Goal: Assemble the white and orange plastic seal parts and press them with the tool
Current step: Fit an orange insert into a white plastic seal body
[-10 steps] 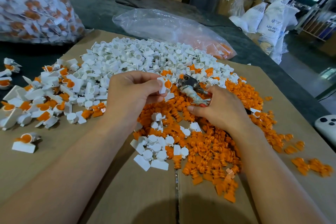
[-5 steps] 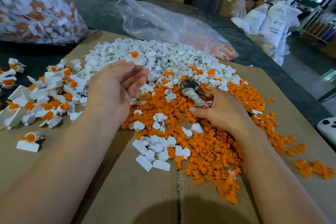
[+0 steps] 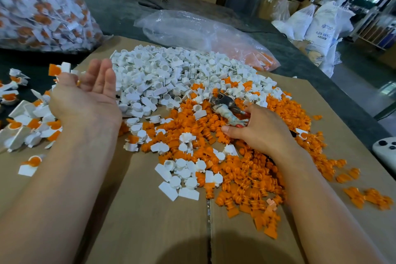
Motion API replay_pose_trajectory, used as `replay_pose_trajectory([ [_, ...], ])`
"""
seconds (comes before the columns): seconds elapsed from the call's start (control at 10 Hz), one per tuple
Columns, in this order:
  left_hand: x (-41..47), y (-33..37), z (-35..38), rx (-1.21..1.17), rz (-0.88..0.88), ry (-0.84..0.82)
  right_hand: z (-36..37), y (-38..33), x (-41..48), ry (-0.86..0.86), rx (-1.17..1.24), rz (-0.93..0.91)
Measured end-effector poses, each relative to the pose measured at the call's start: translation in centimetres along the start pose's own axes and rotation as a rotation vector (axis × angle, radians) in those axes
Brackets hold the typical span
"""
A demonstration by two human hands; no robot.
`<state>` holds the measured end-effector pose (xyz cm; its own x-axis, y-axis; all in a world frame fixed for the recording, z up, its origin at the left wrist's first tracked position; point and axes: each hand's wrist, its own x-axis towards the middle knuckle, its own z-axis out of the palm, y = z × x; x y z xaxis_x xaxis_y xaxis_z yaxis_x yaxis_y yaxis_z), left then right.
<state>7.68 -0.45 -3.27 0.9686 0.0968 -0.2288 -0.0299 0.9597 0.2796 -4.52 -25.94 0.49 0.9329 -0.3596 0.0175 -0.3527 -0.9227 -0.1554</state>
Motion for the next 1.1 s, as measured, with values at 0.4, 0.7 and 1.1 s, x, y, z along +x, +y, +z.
replay_pose_trajectory([
  [0.4, -5.9, -1.6, 4.2, 0.956, 0.158, -0.033, -0.1, -0.1, -0.1, 0.003, 0.009, 0.003],
  [0.7, -6.5, -3.3, 2.8, 2.026, 0.594, -0.284, -0.1, 0.3, 0.0, 0.009, -0.004, 0.007],
  [1.1, -6.1, -3.4, 2.5, 2.325, 0.422, -0.31, -0.4, 0.5, 0.1, 0.102, -0.027, 0.028],
])
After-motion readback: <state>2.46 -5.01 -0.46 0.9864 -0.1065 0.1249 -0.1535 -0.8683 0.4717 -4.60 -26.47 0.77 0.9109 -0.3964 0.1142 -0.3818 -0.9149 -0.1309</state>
